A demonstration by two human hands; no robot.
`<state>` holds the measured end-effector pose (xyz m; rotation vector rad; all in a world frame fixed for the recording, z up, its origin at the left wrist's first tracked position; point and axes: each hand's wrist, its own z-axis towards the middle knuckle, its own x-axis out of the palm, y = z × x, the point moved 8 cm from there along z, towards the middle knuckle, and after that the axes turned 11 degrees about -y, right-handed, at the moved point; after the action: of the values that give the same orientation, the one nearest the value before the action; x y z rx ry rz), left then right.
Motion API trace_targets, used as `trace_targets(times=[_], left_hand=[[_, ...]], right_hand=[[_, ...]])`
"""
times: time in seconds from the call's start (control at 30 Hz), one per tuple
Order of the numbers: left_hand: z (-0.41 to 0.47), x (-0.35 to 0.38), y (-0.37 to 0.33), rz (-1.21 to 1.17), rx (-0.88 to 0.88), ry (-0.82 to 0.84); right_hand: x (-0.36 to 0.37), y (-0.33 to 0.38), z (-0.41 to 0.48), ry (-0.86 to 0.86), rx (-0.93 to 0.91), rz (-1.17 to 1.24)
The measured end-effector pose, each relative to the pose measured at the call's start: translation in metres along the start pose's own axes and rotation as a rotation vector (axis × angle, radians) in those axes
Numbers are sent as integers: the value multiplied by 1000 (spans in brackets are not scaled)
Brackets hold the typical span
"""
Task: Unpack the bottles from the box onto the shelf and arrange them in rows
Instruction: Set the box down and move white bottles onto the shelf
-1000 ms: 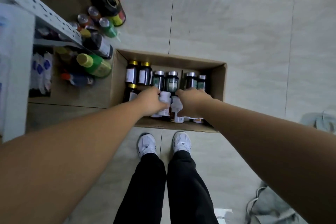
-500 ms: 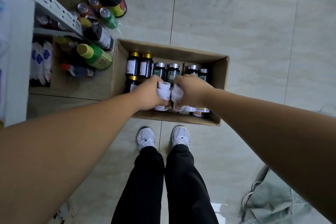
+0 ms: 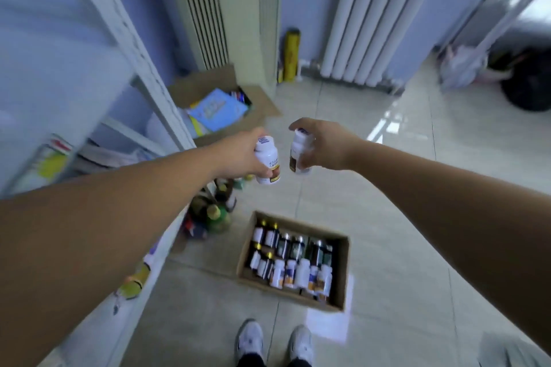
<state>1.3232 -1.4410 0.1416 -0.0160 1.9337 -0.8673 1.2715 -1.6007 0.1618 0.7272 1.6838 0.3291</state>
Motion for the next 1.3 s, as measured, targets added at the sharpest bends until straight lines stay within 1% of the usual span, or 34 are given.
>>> trace_targets(times=[0.13, 0.27, 0.4, 0.53, 0.67, 0.9, 1.17, 1.3], left_hand=[[-32, -137, -49, 53, 46, -172], [-90, -247, -83, 86, 57, -315], [-170, -332, -102, 140, 24, -474], [-273, -388, -99, 180, -89, -642], [-380, -410, -80, 227, -246, -746], [-549, -398, -42, 247, -490, -867], [-710, -390, 18, 250, -695, -953], [-766, -377, 61, 216, -753, -967]], right_hand=[[-93, 118, 2, -110, -185, -106], [-160, 227, -16, -180, -362, -192], [-196, 321, -48, -220, -547, -239], [-198, 411, -94, -219, -760, -271], [-169, 484, -145, -177, -955, -240], [-82, 579, -238, -9, -1164, -232], [28, 683, -343, 145, -1335, -200], [87, 718, -382, 207, -1386, -180]])
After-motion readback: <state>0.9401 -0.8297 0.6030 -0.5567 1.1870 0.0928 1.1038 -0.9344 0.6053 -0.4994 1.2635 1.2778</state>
